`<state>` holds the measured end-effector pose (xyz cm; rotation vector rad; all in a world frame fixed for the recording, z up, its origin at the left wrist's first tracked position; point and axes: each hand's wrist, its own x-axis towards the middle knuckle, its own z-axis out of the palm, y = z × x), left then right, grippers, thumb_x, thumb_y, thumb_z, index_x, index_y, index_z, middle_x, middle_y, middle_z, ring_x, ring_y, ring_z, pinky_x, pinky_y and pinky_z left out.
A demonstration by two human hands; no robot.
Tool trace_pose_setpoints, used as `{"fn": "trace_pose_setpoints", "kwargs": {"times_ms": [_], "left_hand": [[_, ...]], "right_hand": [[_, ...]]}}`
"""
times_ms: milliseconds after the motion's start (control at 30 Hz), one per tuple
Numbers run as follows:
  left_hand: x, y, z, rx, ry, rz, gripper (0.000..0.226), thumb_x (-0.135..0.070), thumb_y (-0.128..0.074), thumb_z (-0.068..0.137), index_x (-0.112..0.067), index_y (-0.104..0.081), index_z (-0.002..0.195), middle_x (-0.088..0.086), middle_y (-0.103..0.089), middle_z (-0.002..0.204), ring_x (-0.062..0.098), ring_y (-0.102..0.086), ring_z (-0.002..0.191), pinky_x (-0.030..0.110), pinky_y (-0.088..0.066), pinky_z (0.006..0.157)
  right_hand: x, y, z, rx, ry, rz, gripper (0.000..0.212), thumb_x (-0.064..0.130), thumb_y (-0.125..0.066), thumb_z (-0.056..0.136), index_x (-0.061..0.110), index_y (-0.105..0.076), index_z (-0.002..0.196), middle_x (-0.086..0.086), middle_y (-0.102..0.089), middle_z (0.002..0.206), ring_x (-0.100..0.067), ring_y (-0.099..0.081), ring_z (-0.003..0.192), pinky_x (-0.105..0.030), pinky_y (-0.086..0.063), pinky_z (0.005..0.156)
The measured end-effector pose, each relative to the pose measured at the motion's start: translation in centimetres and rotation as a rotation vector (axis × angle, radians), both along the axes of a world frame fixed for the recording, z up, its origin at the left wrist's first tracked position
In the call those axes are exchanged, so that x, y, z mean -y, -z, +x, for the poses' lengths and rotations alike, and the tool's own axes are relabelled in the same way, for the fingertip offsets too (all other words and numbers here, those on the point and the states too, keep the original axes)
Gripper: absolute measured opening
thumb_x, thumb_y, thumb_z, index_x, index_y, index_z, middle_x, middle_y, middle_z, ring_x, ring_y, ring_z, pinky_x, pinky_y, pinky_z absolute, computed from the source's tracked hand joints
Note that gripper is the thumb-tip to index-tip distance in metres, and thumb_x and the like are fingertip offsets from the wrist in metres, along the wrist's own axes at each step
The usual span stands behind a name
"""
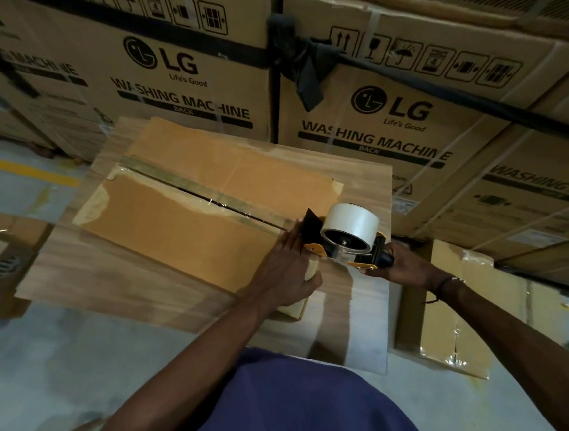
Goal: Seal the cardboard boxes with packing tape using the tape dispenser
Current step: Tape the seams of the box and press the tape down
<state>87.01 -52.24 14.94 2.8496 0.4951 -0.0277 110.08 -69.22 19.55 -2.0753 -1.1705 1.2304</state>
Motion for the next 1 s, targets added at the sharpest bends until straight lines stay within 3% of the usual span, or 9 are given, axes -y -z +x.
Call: {"fn": "trace_pose_setpoints", "kwargs": {"times_ms": [67, 167, 267, 300, 367, 433, 567, 733, 1000], "left_hand": [[-0.2, 0.3, -0.1, 0.008, 0.011, -0.012, 0.095, -0.059, -0.039, 0.097, -0.003, 0.001, 0.163, 0.019, 0.007, 0.171, 0.029, 0.01, 0.159, 0.04, -0.004, 0.129], [0.0, 0.3, -0.2, -0.003, -0.004, -0.013, 0.097, -0.061, -0.037, 0.099, -0.004, 0.011, 0.162, 0.014, 0.016, 0.17, 0.025, 0.016, 0.158, 0.041, -0.004, 0.129], [0.4, 0.4, 0.1, -0.009, -0.011, -0.026, 0.097, -0.06, -0.037, 0.098, -0.004, 0.01, 0.162, 0.013, 0.018, 0.17, 0.023, 0.017, 0.158, 0.043, -0.007, 0.129], [0.5, 0.4, 0.1, -0.01, -0.017, -0.025, 0.097, -0.061, -0.037, 0.099, -0.004, 0.011, 0.162, 0.012, 0.018, 0.17, 0.023, 0.018, 0.157, 0.042, -0.007, 0.129], [0.3, 0.4, 0.0, 0.003, -0.023, -0.037, 0.096, -0.061, -0.036, 0.1, -0.005, 0.011, 0.162, 0.011, 0.018, 0.17, 0.022, 0.018, 0.157, 0.042, -0.006, 0.129], [0.2, 0.3, -0.1, 0.02, -0.016, -0.043, 0.096, -0.061, -0.037, 0.1, -0.006, 0.011, 0.162, 0.011, 0.016, 0.171, 0.022, 0.016, 0.158, 0.042, -0.007, 0.129], [0.2, 0.4, 0.0, 0.024, -0.013, -0.036, 0.097, -0.063, -0.037, 0.099, -0.005, 0.009, 0.162, 0.011, 0.014, 0.171, 0.022, 0.015, 0.158, 0.042, -0.008, 0.129], [0.2, 0.5, 0.0, 0.026, -0.018, -0.039, 0.099, -0.062, -0.041, 0.097, -0.007, 0.009, 0.163, 0.01, 0.015, 0.171, 0.021, 0.016, 0.158, 0.041, -0.009, 0.129], [0.3, 0.6, 0.2, 0.041, -0.02, -0.041, 0.098, -0.058, -0.044, 0.097, -0.007, 0.007, 0.163, 0.012, 0.011, 0.172, 0.023, 0.013, 0.158, 0.042, -0.009, 0.129]], "right_hand": [[1.5, -0.2, 0.8, -0.038, -0.004, 0.012, 0.043, 0.044, -0.085, 0.08, 0.017, -0.074, 0.112, 0.0, -0.078, 0.11, -0.02, -0.073, 0.105, -0.051, -0.056, 0.097], [4.6, -0.1, 2.3, -0.092, 0.01, -0.068, 0.074, 0.074, -0.081, 0.068, 0.021, -0.071, 0.119, 0.001, -0.076, 0.116, -0.02, -0.071, 0.108, -0.052, -0.056, 0.099], [5.7, -0.5, 2.7, -0.135, 0.037, -0.058, 0.066, 0.067, -0.083, 0.073, 0.018, -0.071, 0.115, -0.011, -0.075, 0.109, -0.035, -0.07, 0.097, -0.059, -0.057, 0.09], [5.5, -0.9, 2.7, -0.157, 0.051, -0.06, 0.067, 0.068, -0.081, 0.072, 0.012, -0.071, 0.108, -0.013, -0.073, 0.098, -0.035, -0.067, 0.084, -0.053, -0.059, 0.077], [4.7, -2.0, 2.5, -0.244, 0.041, -0.074, 0.066, 0.067, -0.076, 0.07, 0.005, -0.062, 0.087, -0.005, -0.059, 0.072, -0.017, -0.053, 0.058, -0.028, -0.046, 0.055], [4.1, -2.8, 2.2, -0.385, 0.048, -0.094, 0.07, 0.068, -0.074, 0.071, 0.003, -0.054, 0.086, 0.001, -0.048, 0.064, -0.006, -0.042, 0.05, -0.015, -0.036, 0.047], [3.7, -2.4, 2.5, -0.428, 0.074, -0.118, 0.092, 0.086, -0.07, 0.066, 0.001, -0.054, 0.097, 0.002, -0.045, 0.063, -0.005, -0.038, 0.047, -0.014, -0.034, 0.044], [2.6, -2.7, 2.4, -0.297, 0.019, -0.123, 0.078, 0.09, -0.057, 0.073, 0.012, -0.051, 0.072, -0.001, -0.043, 0.06, -0.009, -0.032, 0.048, -0.019, -0.032, 0.048], [2.3, -3.0, 2.8, -0.197, -0.032, -0.128, 0.071, 0.078, -0.045, 0.084, 0.008, -0.051, 0.076, -0.004, -0.039, 0.063, -0.013, -0.03, 0.054, -0.026, -0.03, 0.054]]}}
